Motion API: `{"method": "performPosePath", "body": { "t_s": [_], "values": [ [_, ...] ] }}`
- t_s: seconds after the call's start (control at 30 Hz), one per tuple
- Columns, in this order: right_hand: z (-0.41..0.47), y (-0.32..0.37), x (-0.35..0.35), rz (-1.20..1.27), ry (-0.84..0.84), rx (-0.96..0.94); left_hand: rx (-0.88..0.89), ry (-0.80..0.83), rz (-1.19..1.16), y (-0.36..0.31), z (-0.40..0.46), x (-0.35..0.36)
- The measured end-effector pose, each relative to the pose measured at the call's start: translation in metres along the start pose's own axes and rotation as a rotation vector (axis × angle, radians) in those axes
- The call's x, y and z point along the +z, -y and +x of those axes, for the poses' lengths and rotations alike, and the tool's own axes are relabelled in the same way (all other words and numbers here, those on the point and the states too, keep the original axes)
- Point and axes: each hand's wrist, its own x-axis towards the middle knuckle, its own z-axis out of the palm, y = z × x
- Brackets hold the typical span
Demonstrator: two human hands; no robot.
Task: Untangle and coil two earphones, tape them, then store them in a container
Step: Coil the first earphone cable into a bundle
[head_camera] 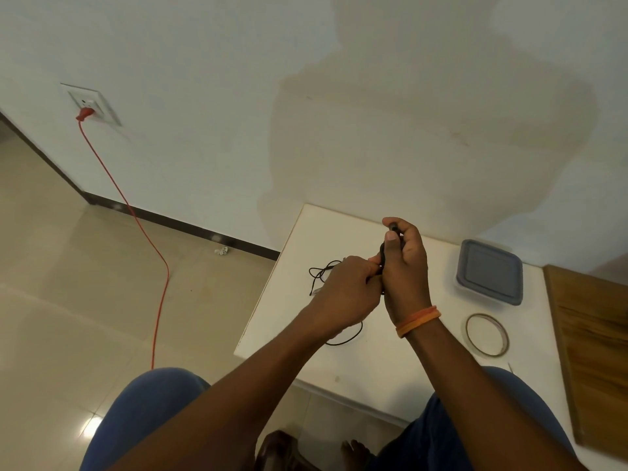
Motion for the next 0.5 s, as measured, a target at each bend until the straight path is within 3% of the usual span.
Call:
{"method": "performPosePath", "body": {
  "t_s": [0.13, 0.23, 0.4, 0.5],
  "values": [
    [-0.001, 0.004, 0.001, 0.121, 0.042, 0.127, 0.084, -0.002, 0.336, 0.002, -0.001, 0.008],
    [-0.002, 0.007, 0.000, 0.189, 0.048, 0.186, 0.153, 0.033, 0.413, 0.007, -0.005, 0.014],
    [-0.002, 0.011, 0.000, 0.321, 0.011, 0.224, 0.090, 0.006, 0.148, 0.007, -0.005, 0.010],
    [0.002, 0.014, -0.003, 0.356, 0.005, 0.216, 0.030, 0.155, -0.043, 0.004, -0.005, 0.002]
  ]
}}
